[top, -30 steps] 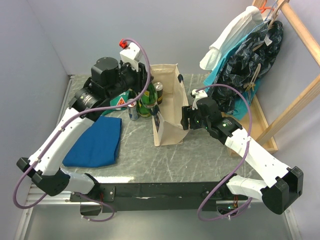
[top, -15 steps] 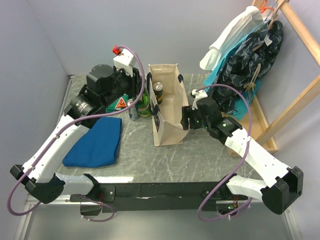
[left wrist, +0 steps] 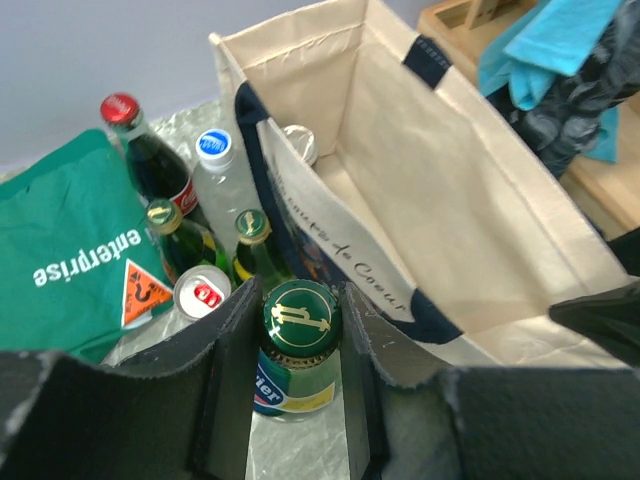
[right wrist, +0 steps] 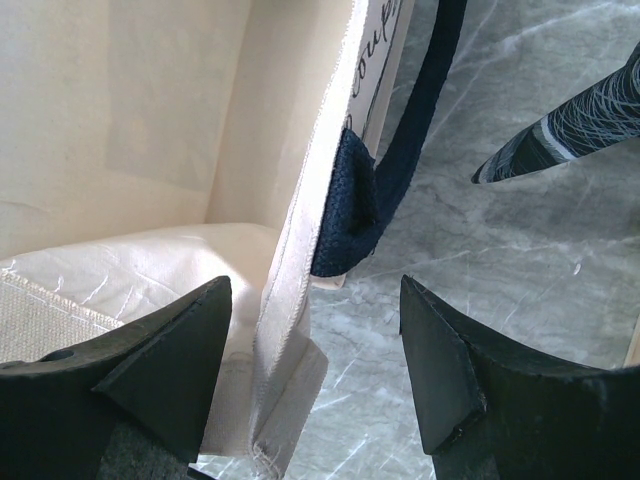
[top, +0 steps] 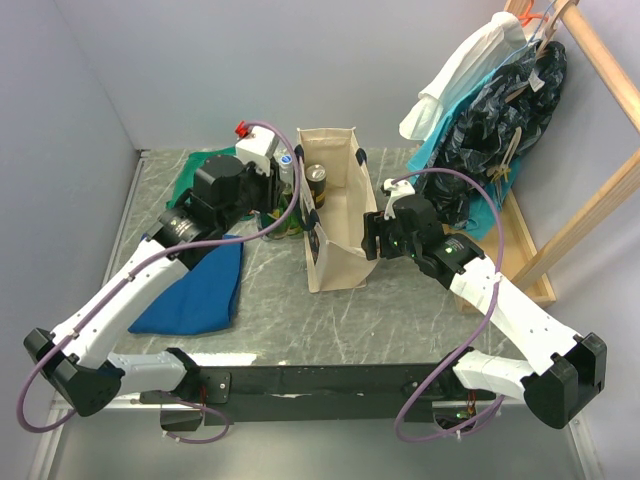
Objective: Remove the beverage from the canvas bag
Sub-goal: Place the drink at the center of the board.
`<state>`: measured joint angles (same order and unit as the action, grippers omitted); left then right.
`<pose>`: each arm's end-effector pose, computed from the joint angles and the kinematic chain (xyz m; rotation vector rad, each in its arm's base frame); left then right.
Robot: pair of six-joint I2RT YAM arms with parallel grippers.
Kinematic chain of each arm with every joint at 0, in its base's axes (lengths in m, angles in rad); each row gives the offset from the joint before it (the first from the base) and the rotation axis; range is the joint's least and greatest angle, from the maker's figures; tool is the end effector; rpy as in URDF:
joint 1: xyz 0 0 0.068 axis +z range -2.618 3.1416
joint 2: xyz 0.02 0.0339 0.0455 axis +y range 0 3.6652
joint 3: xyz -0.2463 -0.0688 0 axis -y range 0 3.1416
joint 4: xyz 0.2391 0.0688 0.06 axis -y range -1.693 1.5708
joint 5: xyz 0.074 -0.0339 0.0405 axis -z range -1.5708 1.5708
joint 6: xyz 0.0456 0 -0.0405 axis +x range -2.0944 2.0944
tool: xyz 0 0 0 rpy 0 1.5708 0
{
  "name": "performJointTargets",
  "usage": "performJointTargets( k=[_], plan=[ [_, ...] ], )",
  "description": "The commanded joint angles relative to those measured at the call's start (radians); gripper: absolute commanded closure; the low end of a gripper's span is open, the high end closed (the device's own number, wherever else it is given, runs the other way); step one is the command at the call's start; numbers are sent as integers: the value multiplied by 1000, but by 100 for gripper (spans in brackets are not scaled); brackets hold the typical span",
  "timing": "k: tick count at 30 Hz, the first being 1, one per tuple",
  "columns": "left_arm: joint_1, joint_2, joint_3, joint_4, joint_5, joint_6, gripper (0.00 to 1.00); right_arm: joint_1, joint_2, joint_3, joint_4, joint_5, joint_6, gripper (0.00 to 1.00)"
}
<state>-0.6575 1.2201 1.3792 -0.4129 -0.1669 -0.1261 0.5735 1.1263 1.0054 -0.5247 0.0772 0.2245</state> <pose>0.2240 -0.1634 0.4121 0.3674 1.8024 -0.4004 0.2154 0.1349 0.2947 -0.3459 2.2104 0.3538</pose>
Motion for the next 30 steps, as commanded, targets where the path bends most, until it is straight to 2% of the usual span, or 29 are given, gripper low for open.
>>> performJointTargets(
  k=[1, 17, 30],
  plan=[
    [-4, -68, -20, 249, -63, -9, 99, 6, 3, 5, 5, 1, -14, 26],
    [-2, -33, -180, 401, -79, -47, 99, 8, -2, 10, 2, 9, -10, 26],
    [-4, 27, -244, 500, -83, -73, 99, 8, 3, 2, 5, 22, -8, 26]
  ],
)
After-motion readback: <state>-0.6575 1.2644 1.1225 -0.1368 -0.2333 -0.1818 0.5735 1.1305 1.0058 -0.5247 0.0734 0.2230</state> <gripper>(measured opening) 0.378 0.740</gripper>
